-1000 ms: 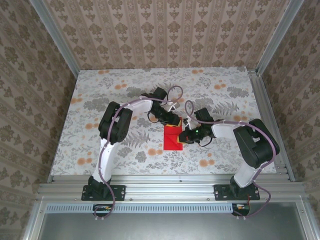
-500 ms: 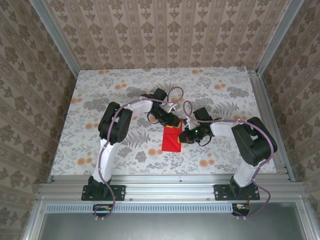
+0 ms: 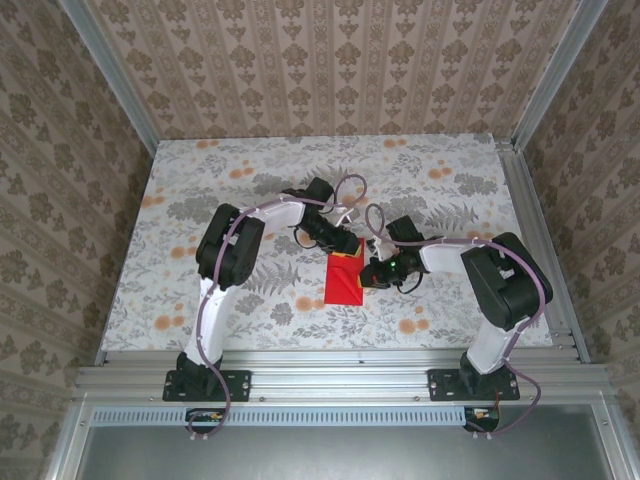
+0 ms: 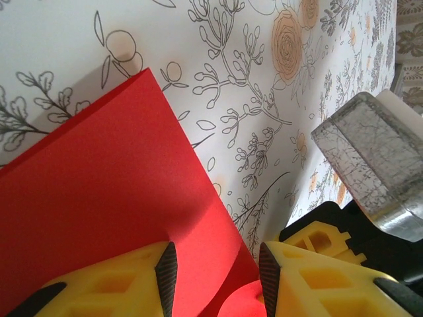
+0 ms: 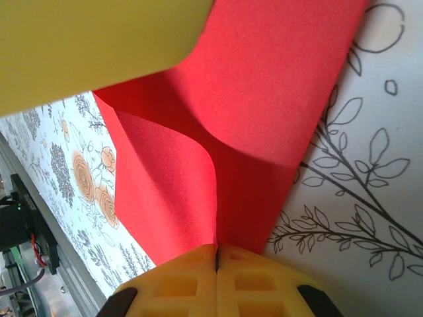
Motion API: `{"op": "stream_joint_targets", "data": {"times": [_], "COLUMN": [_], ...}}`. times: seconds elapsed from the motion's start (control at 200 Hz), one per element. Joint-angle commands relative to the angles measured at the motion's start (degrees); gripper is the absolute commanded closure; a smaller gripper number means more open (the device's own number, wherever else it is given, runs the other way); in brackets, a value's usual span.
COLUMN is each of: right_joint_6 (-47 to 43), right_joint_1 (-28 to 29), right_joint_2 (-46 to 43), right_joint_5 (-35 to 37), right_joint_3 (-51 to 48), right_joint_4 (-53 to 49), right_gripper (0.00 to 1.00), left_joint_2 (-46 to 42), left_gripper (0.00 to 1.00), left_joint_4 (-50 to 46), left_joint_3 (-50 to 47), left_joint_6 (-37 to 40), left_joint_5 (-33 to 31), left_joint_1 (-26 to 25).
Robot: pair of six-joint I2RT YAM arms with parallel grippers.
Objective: Fold a paper plane with a square sheet of paper (pick it up from the middle)
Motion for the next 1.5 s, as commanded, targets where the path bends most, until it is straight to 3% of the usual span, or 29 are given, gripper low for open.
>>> {"op": "stream_joint_targets", "data": {"times": [0.0, 1.495], "right_joint_6": [-1.33, -2.95], "right_joint_1": [-0.24, -1.21], "right_joint_2": [0.74, 3.07], "right_joint_5": [1.46, 5.4], "right_joint_3": [0.72, -0.65], "right_joint_4": [-1.72, -4.37], "right_gripper": [1.0, 1.0], "left_joint_2": [1.73, 1.34], "left_gripper": [0.58, 0.58], "left_joint_4": [-4.41, -4.84], "left_joint_3": [-2.91, -2.62], "left_joint_6": [1.53, 1.89], "left_joint_5": [-3.44, -2.83], "left_joint_1": [-0.16, 0.09]}}
